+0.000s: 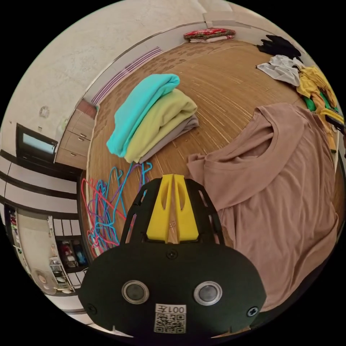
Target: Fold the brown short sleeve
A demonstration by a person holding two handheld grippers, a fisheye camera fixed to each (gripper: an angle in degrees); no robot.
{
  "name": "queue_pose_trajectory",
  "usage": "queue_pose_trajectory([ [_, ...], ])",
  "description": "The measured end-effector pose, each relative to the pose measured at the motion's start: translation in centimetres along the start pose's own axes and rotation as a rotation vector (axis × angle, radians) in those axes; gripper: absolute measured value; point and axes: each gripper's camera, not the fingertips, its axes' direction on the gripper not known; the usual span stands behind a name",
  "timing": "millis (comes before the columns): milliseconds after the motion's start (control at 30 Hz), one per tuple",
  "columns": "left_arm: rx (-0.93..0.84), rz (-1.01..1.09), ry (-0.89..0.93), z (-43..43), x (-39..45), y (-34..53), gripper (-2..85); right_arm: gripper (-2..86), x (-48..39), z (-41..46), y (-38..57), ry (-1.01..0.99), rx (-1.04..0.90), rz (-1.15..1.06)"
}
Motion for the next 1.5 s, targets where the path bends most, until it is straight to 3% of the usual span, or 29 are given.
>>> queue_pose_trajectory([
  [233, 0.023, 0.124, 0.137, 1.1, -0.1, 1.5, 2.8, 9.6, -5.0, 1.1, -5.4, -0.21, 0.043, -0.273],
  [533, -0.017, 0.197, 0.176, 2.9, 0.8, -4.1, -0.5, 8.7, -12.5, 8.4, -13.7, -0.178, -0.139, -0.39],
  [700, -0.086, 0.259, 0.129, 4.9, 2.2, -5.2, -0.9, 3.2, -12.4, 8.6, -13.8, -0.208, -0.102, -0.386],
  [1000, 0.107, 0.136, 0.084, -0.2, -2.1, -7.1, -0.9, 1.3, -9.4, 3.2, -13.4, -0.092, 0.16, -0.338],
  [1133, 0.085, 0.147, 0.092, -0.5, -3.0, -10.9, -0.8, 1.2, -8.4, 2.3, -15.3, -0.016, 0.21, -0.279],
  [1267, 0.023, 0.203, 0.235, 1.3, -1.3, -13.4, 0.1, 1.2, -7.0, 3.4, -16.7, 0.042, 0.189, -0.192],
  [1333, -0.026, 0.22, 0.301, 3.0, 0.6, -14.4, 3.6, 1.3, -5.7, 6.0, -17.5, 0.022, 0.06, -0.134],
  [1500, -0.079, 0.207, 0.185, 6.2, 3.6, -15.0, 5.0, 1.9, -3.7, 8.4, -16.1, -0.07, 0.001, -0.093],
])
